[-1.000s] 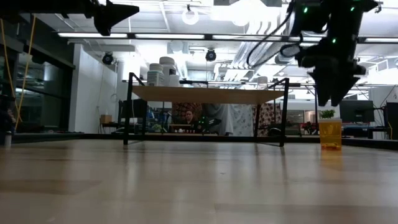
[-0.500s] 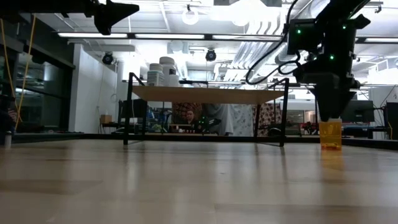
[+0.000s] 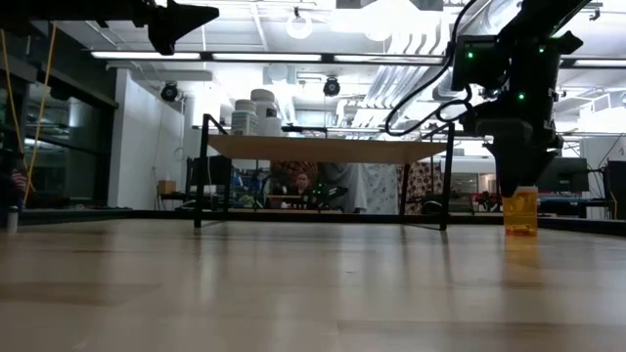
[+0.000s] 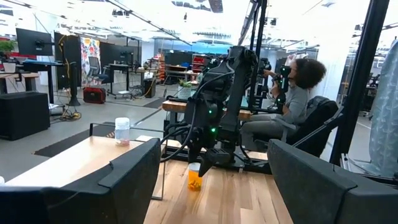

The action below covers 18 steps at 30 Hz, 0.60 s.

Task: Pick and place medicine bottles onto shelf by color
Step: Put the orange pill bottle on the shelf

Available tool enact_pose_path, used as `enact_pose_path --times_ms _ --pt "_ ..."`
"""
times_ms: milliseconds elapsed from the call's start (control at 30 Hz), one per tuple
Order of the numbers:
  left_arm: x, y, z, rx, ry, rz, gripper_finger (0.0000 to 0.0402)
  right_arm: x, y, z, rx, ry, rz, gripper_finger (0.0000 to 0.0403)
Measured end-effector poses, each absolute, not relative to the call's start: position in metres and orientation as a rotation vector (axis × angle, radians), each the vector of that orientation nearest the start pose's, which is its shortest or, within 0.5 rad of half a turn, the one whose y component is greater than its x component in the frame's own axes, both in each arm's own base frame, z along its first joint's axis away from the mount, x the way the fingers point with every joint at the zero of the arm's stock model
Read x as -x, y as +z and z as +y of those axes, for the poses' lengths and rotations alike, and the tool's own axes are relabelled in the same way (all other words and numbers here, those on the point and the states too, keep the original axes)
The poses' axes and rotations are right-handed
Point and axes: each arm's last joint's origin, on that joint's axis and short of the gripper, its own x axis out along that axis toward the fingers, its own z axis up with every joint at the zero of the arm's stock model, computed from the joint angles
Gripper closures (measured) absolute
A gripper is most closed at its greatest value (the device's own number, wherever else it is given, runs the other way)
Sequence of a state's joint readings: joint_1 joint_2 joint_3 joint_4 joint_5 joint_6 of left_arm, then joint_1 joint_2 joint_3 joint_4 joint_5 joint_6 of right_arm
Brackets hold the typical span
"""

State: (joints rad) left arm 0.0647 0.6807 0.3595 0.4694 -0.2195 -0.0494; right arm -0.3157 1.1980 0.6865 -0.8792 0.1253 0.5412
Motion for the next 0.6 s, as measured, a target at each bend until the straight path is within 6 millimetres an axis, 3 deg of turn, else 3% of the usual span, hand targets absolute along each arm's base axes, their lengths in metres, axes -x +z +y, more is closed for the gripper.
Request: enact_pose_path --times_ms 367,600 --pt "-0.1604 0.2634 0.0167 0.060 0.280 -0.155 0.0115 -0.1726 0.1866 -0.0602 -0.589 -0.755 1.274 0.0134" --pt "-0.1604 0.2634 0.0167 0.060 0.280 -0.155 0.0115 -0.1724 0.1867 -0.0606 -0.578 -0.768 1.272 0.0178"
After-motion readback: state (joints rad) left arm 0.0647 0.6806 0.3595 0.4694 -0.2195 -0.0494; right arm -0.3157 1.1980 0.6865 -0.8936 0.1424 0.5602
